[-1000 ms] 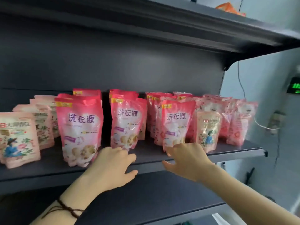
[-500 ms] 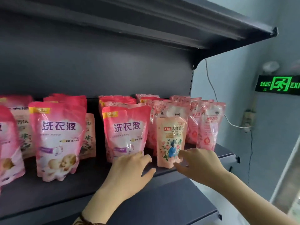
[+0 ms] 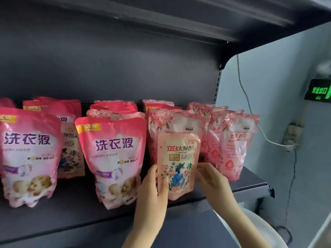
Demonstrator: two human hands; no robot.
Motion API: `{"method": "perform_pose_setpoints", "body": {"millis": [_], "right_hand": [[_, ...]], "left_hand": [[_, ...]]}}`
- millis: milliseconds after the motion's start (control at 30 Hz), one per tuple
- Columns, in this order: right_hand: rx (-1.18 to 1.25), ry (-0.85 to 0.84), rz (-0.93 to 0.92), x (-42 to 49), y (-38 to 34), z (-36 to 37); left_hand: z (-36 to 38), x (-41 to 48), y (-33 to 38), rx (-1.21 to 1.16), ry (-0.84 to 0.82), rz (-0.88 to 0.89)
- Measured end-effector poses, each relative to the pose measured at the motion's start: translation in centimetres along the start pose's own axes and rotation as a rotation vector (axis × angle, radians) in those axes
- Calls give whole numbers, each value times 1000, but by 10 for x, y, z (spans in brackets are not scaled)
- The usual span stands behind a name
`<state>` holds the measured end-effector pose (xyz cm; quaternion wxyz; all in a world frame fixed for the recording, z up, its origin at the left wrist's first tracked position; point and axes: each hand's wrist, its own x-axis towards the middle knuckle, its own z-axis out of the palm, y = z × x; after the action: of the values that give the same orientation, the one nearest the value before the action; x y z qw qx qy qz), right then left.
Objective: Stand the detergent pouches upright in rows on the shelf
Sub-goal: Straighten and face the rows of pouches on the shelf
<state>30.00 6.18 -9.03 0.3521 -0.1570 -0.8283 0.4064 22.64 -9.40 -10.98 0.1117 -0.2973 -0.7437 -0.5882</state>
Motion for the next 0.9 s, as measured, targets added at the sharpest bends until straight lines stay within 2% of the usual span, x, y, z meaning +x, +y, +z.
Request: {"method": "perform_pose_setpoints", "body": {"millis": [133, 233, 333, 433, 700, 900], "right_hand": [[53, 25, -50, 3, 3, -3], [174, 9, -102, 0, -3, -10], [288, -24, -180, -9, -21, -13], [373, -53, -248, -22, -48, 0], [432, -120, -282, -66, -122, 101], [449, -63, -257, -106, -177, 195]], "left_hand": [[8, 1, 12, -88, 129, -16], [7, -6, 24, -239, 151, -28], [-6, -17, 36, -393, 227, -29], [-34, -28, 45, -443, 295, 13], [-156, -49, 18, -428, 390, 31], [-262, -52, -28, -384, 337, 39]]}}
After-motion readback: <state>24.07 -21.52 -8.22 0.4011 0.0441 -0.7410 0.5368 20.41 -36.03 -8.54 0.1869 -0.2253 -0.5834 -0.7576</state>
